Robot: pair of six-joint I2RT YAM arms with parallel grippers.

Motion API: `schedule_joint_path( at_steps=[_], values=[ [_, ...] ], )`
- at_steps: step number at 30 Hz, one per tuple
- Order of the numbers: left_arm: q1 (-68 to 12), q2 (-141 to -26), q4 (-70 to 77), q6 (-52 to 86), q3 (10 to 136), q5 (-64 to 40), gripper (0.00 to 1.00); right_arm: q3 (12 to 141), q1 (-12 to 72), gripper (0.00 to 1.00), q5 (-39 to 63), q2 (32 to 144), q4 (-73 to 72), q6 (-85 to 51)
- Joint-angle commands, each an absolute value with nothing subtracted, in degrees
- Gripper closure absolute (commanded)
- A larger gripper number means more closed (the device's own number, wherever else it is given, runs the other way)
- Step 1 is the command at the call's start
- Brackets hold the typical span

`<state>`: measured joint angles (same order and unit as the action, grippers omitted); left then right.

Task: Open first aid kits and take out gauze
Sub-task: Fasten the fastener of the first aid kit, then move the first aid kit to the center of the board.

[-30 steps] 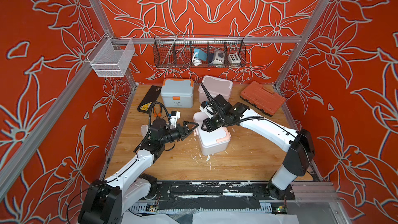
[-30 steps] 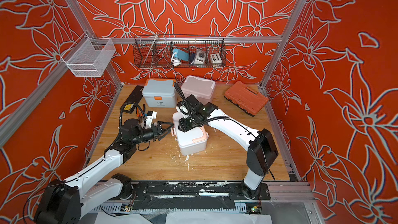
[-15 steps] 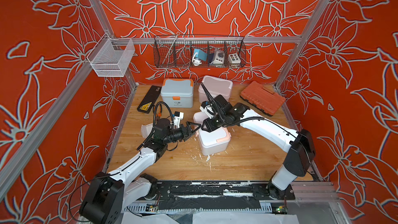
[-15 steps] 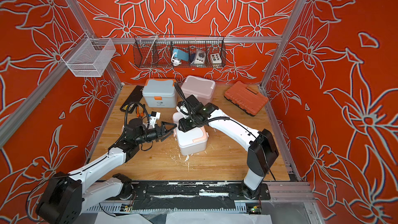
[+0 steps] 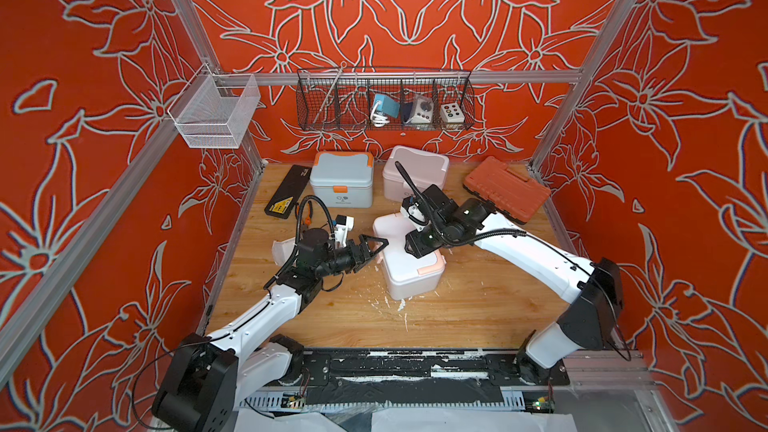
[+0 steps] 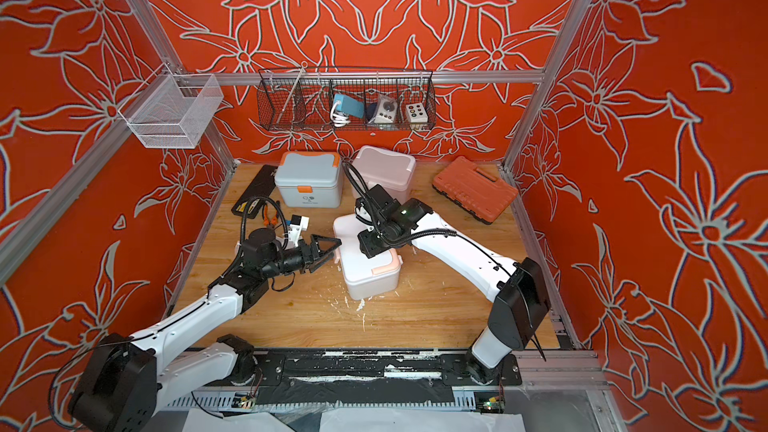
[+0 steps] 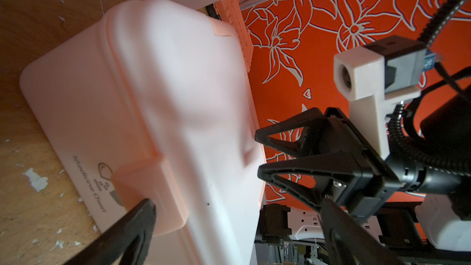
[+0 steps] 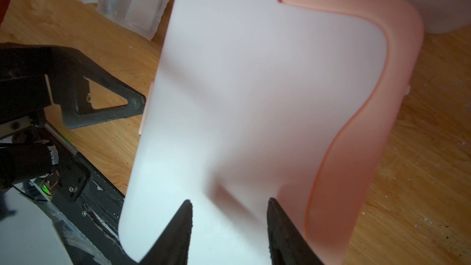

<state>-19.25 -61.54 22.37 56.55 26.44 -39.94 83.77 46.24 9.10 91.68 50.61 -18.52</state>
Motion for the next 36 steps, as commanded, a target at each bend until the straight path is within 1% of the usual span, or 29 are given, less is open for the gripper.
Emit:
schedule_joint_path(
  at_steps=[1,6,14,22,24,27,31,34,36],
  values=[
    [-19.6,-63.3,24.1,55.6,28.7,-40.6,0.02,81.7,45.9,0.51,6.6,91.6,53.4,-17.6],
    [-19.9,-66.0,26.5,56.2,29.5,-41.2,0.02,80.0,45.9,0.51,8.0,91.8,52.8,-17.7],
    [-22.9,-71.5,30.8,57.9,30.9,-41.4,0.02,78.7,46.0,0.51,8.9,92.1,52.4,-17.6],
    [-23.4,-71.6,27.4,55.0,32.6,-39.9,0.02,79.0,45.8,0.50,6.0,90.2,53.1,-17.7],
    [-23.4,-72.0,26.0,53.6,33.3,-39.8,0.02,79.9,45.8,0.47,3.4,89.3,54.1,-17.9],
    [-23.3,-72.2,19.8,48.8,35.8,-37.9,0.02,80.7,45.3,0.44,-0.1,86.6,54.8,-18.1],
    [-22.4,-70.4,13.0,44.2,37.9,-33.5,0.02,79.7,42.8,0.33,-3.1,81.7,53.9,-18.5],
    [-21.6,-70.0,10.3,42.3,39.4,-32.2,0.02,77.3,39.8,0.24,-2.2,78.9,52.2,-18.8],
    [-20.9,-70.7,10.3,42.0,40.1,-32.3,0.02,75.7,37.3,0.20,1.4,78.3,50.9,-18.6]
  ],
)
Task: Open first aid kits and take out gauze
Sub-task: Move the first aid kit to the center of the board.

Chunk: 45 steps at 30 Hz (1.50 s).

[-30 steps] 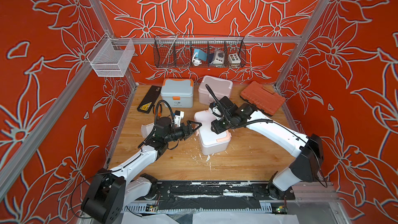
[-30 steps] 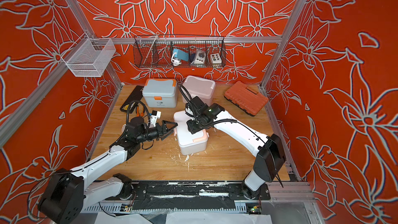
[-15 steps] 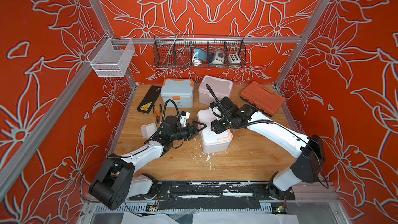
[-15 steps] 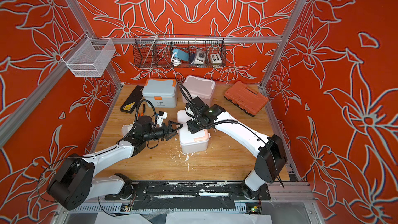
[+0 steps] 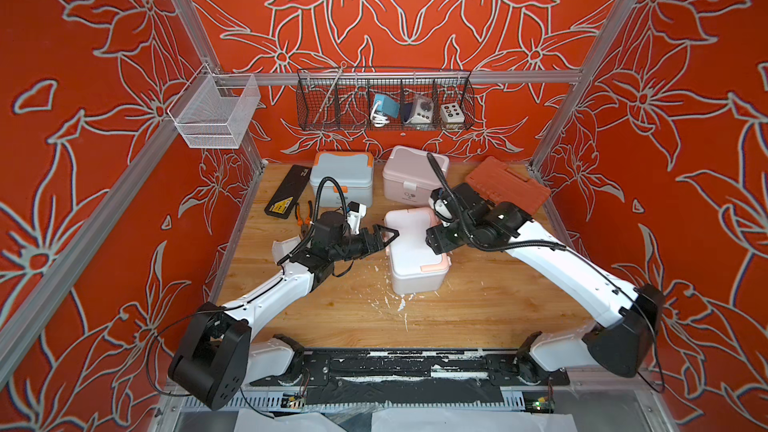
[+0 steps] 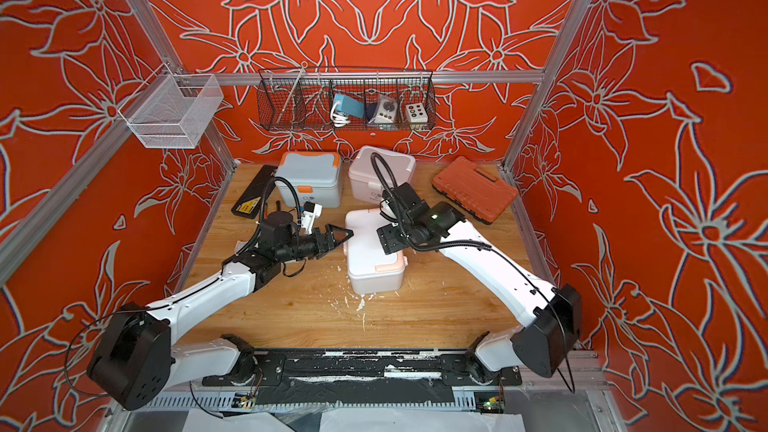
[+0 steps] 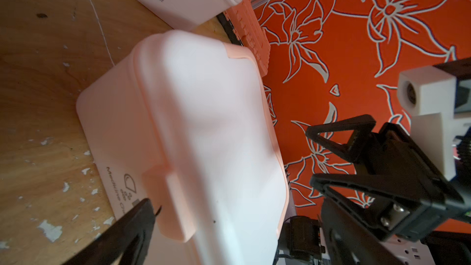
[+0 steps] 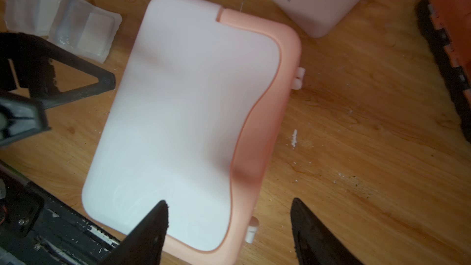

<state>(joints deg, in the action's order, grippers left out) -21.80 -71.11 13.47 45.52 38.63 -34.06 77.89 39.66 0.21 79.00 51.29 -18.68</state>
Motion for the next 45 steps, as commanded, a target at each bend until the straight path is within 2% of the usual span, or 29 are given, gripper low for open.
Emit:
schedule_joint_path(
  at_steps=[1,5,10,21,24,33,37,42,45],
  values=[
    [-20.6,-71.3,10.8,42.2,40.5,-32.4,0.02,74.9,36.3,0.19,3.3,78.2,50.3,-18.4],
    [-20.7,-76.3,13.0,42.7,42.7,-34.9,0.02,72.1,33.6,0.17,9.5,78.4,47.7,-17.9],
    [-23.4,-81.4,14.3,42.8,45.9,-37.3,0.02,69.7,33.0,0.17,11.7,78.2,47.9,-17.9],
    [-32.9,-87.8,16.7,43.5,50.4,-36.4,0.02,63.4,32.6,0.17,7.9,72.2,49.9,-20.7],
    [-35.7,-90.4,17.0,43.6,53.0,-36.1,0.02,61.6,32.4,0.17,3.2,68.9,51.6,-22.4],
    [-45.0,-100.9,19.2,46.2,62.2,-34.9,0.02,62.9,29.7,0.07,-23.5,61.7,65.5,-34.4],
    [-48.6,-105.1,23.8,50.6,64.9,-32.5,0.02,65.3,28.0,0.03,-28.7,60.1,69.3,-36.5],
    [-52.4,-110.0,27.8,53.5,69.3,-32.0,0.02,67.1,26.5,0.02,-25.3,56.9,68.0,-33.6],
    [-51.7,-108.2,30.5,53.9,66.4,-31.8,0.02,67.4,26.4,0.04,-14.6,55.3,64.8,-28.6]
  ],
)
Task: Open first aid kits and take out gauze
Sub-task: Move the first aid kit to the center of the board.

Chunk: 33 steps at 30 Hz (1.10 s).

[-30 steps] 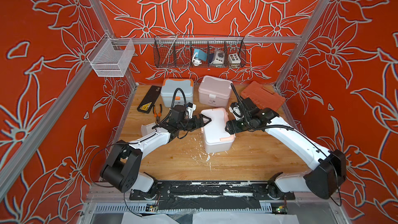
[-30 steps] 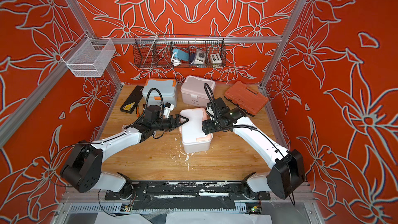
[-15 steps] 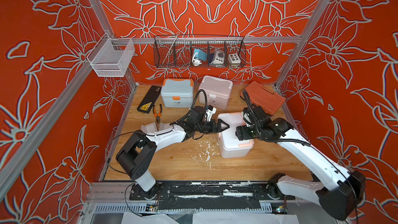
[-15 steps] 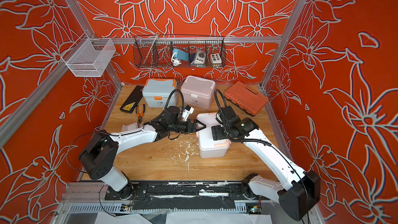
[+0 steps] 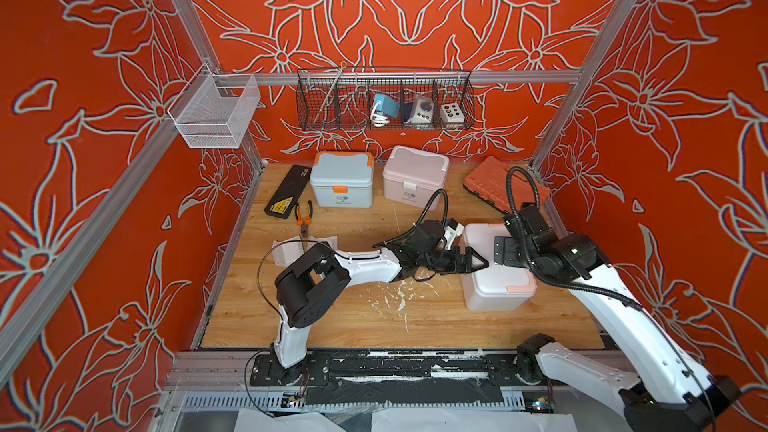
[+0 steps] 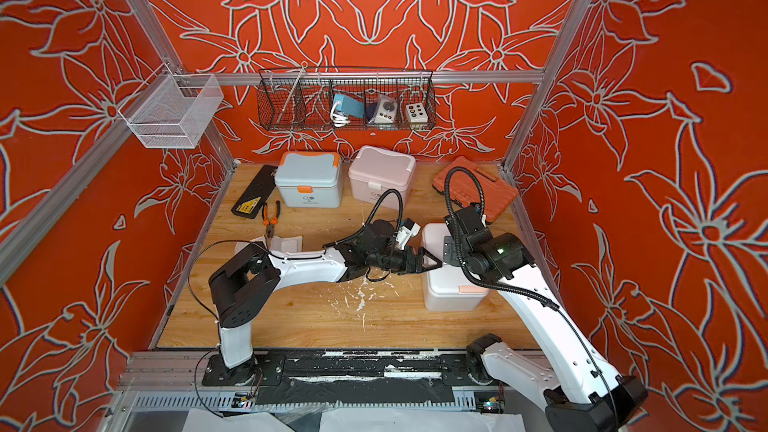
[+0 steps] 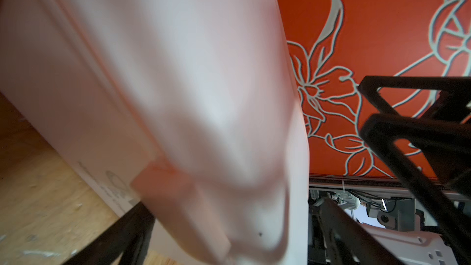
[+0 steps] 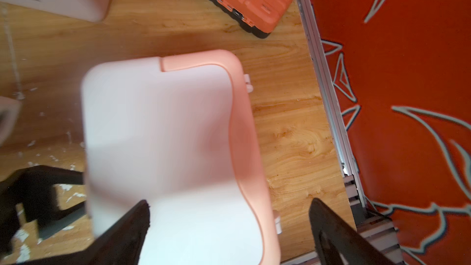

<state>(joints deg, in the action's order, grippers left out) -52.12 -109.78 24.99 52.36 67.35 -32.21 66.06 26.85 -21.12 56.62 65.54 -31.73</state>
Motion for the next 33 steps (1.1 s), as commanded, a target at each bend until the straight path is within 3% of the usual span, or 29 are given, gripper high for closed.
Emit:
schedule_joint_path(
  at_steps=[1,8,12,17,25,33],
  values=[
    [-50.9,-106.4,30.9,53.6,64.3,-31.1,0.02,67.0,26.5,0.05,-10.4,54.6,63.5,-27.2],
    [-41.5,-87.4,28.0,50.0,46.6,-25.4,0.02,65.3,29.1,0.18,6.9,55.0,57.7,-25.9],
    [-37.7,-75.3,21.0,45.9,40.4,-20.0,0.02,65.4,39.2,0.18,2.2,59.7,55.3,-27.6],
    [-32.8,-63.9,12.7,42.5,36.0,-17.3,0.02,66.0,45.1,0.17,-3.8,70.4,53.8,-29.7],
    [-27.8,-57.1,7.9,41.2,32.5,-18.2,0.02,65.2,44.2,0.13,-11.1,84.0,51.0,-31.6],
    [-26.7,-54.9,6.9,40.5,33.0,-19.9,0.02,61.2,36.1,0.13,-11.1,85.2,48.2,-28.5]
  ],
)
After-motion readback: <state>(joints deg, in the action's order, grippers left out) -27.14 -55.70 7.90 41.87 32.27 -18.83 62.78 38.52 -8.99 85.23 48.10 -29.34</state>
